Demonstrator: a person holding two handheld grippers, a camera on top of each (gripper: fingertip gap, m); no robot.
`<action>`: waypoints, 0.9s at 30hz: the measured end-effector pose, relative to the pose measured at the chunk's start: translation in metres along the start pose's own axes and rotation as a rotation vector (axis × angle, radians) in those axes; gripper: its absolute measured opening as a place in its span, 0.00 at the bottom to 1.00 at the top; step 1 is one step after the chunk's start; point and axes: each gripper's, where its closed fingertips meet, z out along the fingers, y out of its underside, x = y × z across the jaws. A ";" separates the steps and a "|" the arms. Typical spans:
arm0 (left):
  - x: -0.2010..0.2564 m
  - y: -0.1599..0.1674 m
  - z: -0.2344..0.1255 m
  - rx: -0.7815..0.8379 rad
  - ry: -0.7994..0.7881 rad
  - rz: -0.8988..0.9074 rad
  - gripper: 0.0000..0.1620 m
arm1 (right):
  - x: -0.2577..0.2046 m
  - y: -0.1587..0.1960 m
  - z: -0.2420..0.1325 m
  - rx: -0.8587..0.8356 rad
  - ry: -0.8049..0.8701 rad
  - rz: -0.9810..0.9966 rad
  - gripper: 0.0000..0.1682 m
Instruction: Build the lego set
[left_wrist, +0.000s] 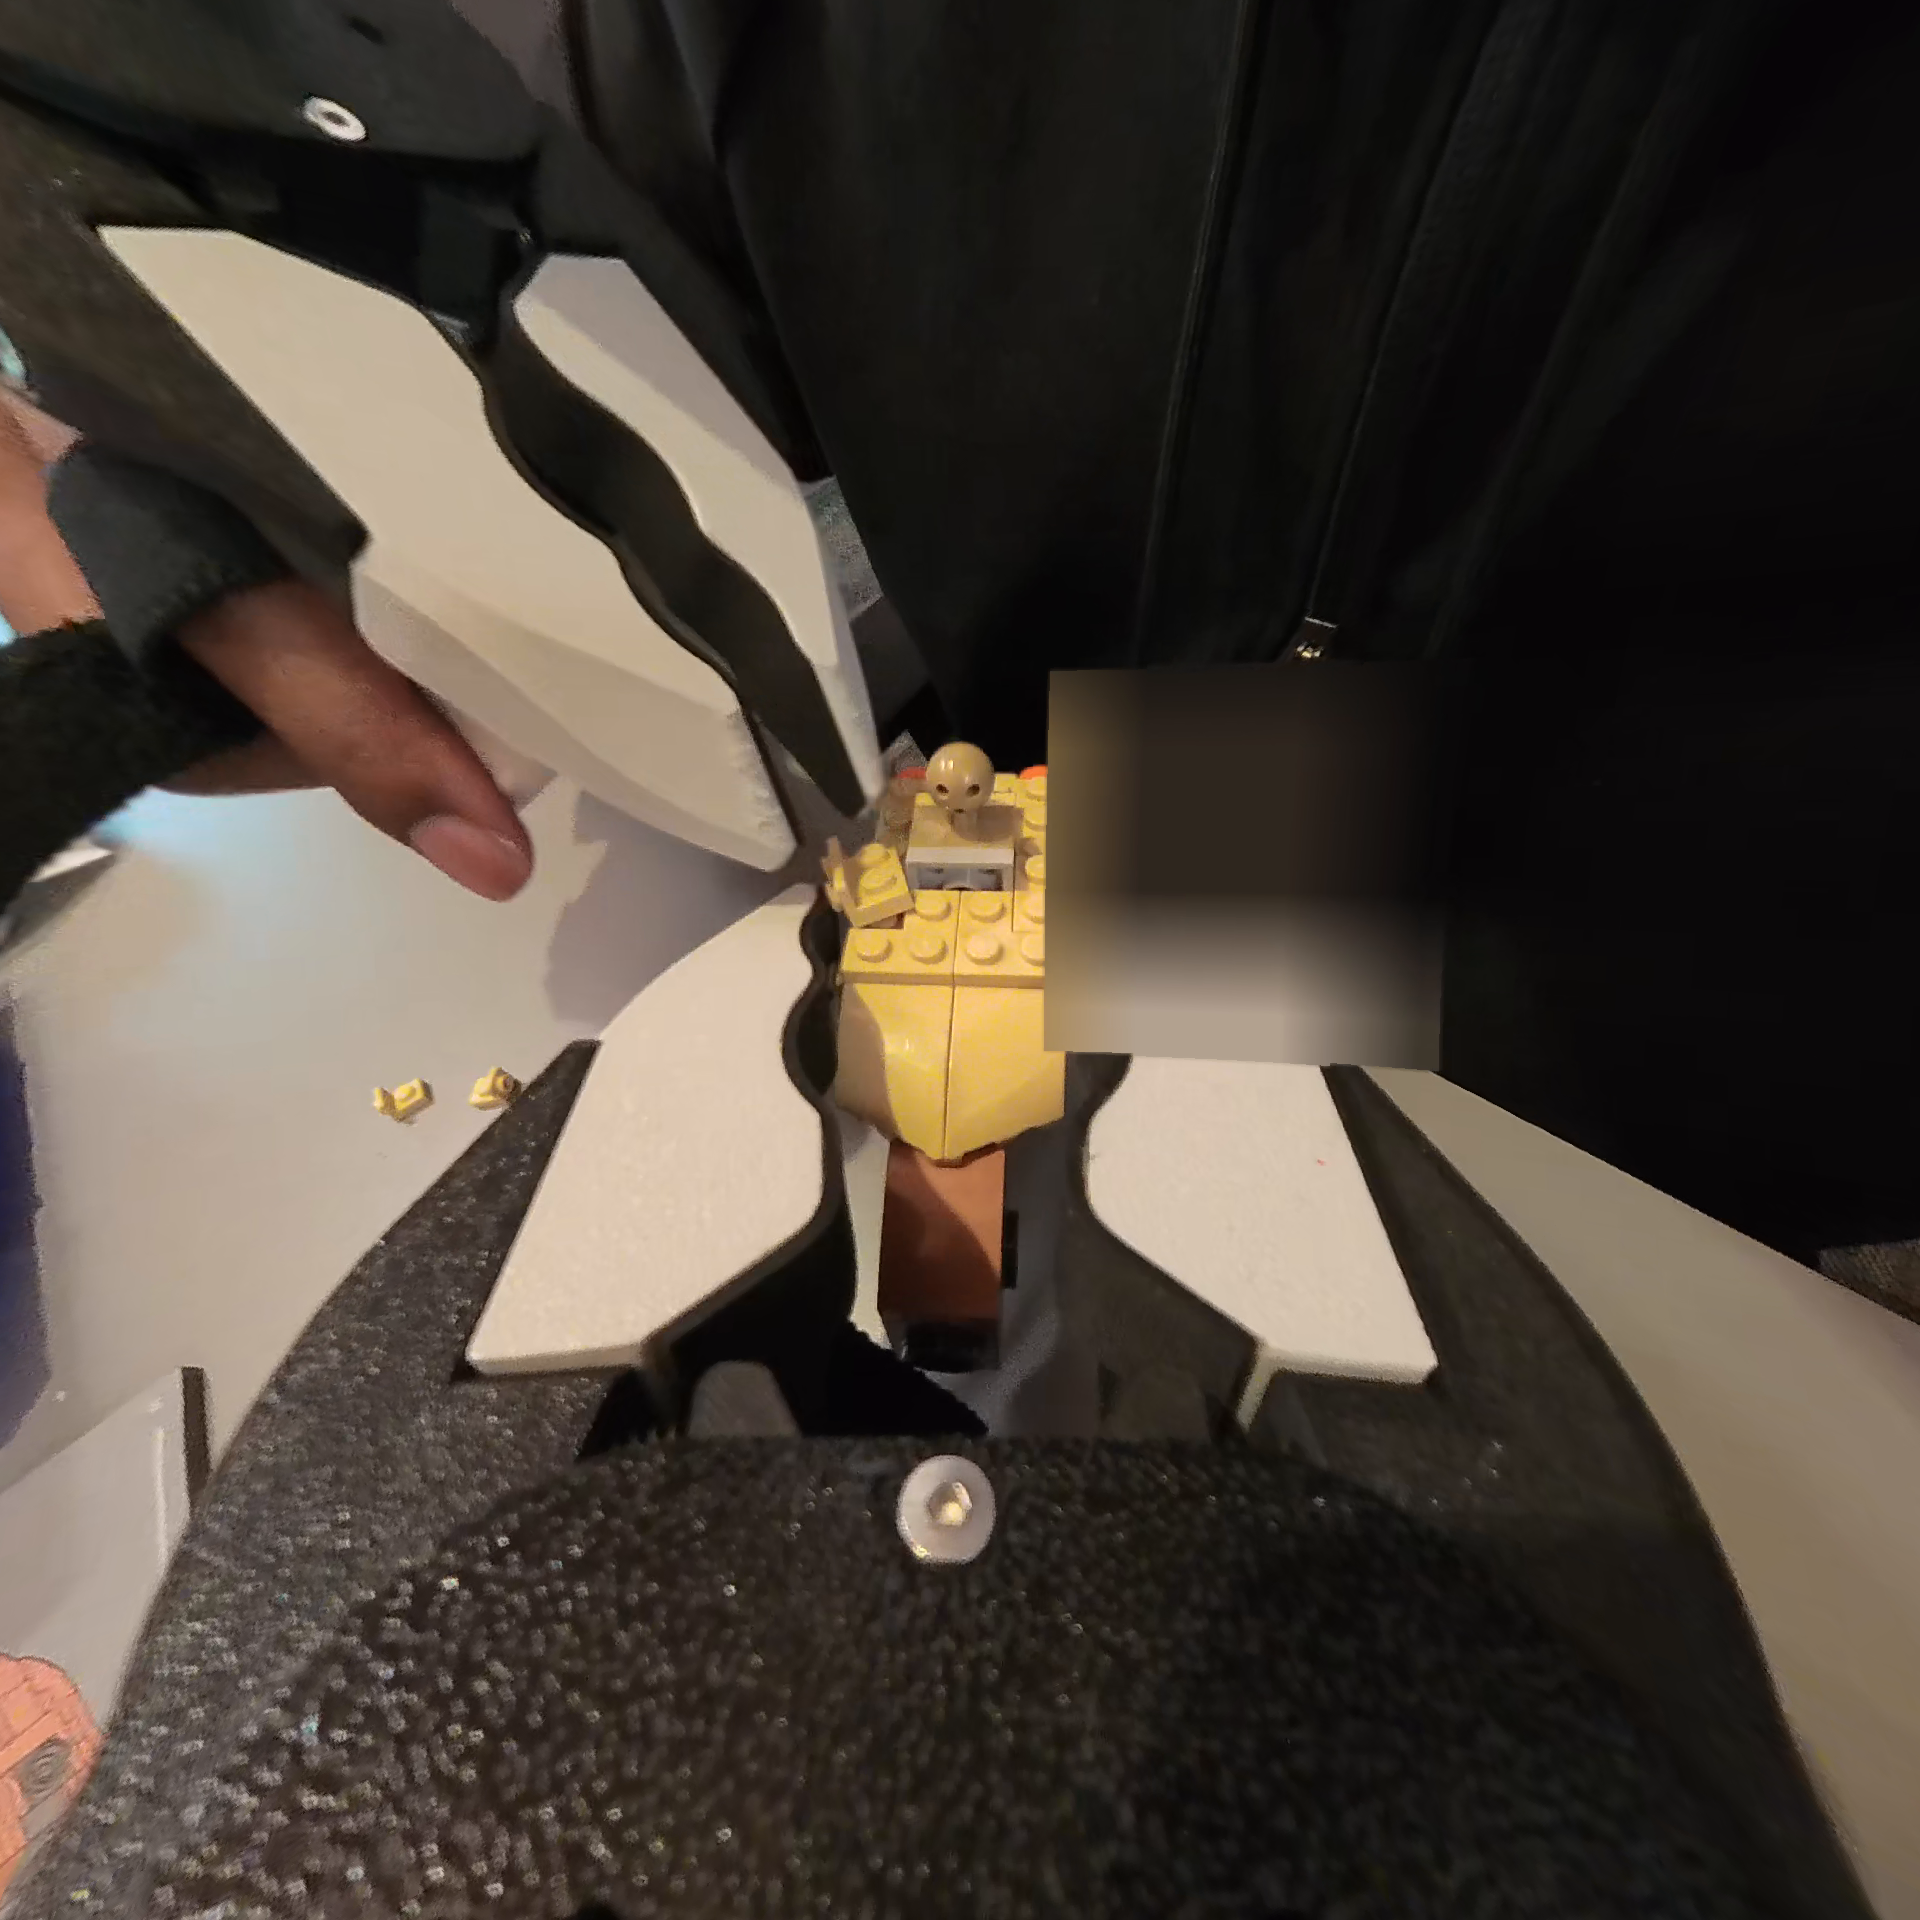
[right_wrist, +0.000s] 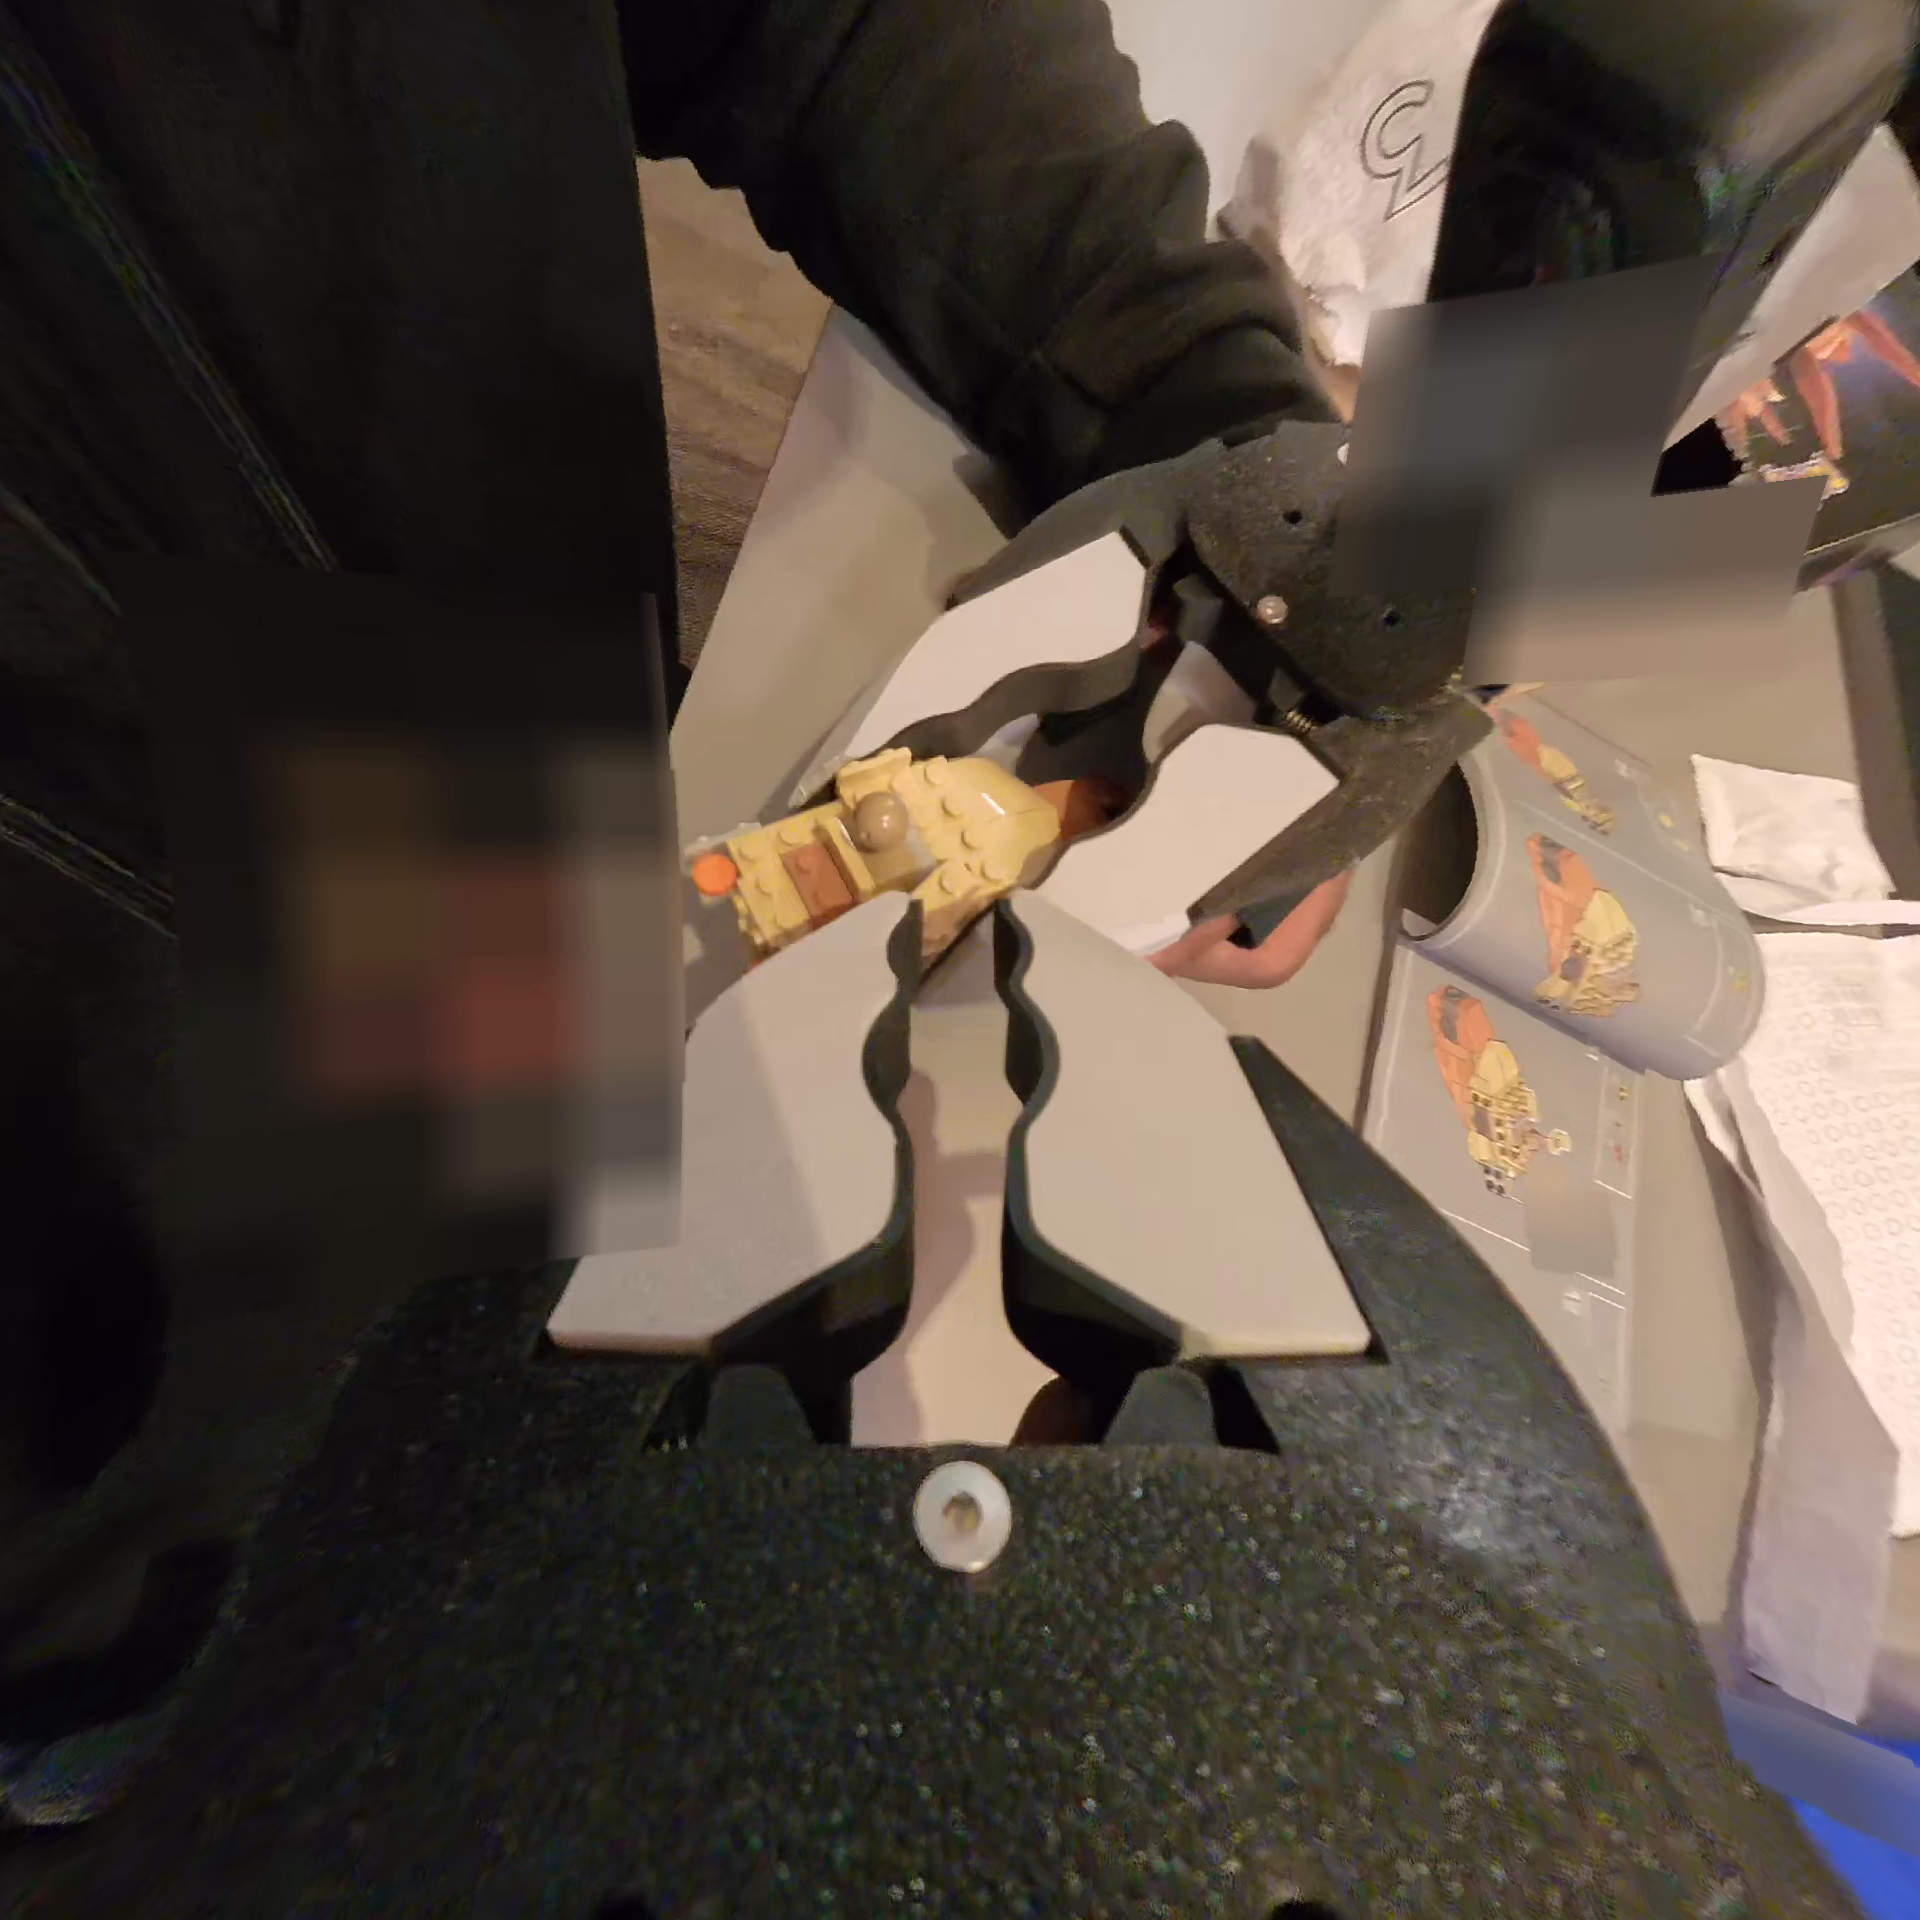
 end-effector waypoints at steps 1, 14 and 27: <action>0.000 0.000 0.000 0.002 0.000 0.000 0.27 | 0.002 0.000 -0.002 0.006 0.018 -0.001 0.07; -0.010 -0.002 -0.002 0.018 -0.083 0.010 0.27 | 0.014 0.009 -0.005 0.074 0.154 0.178 0.05; -0.014 0.000 -0.001 -0.001 -0.124 0.032 0.27 | 0.014 0.007 -0.008 0.085 0.193 0.192 0.04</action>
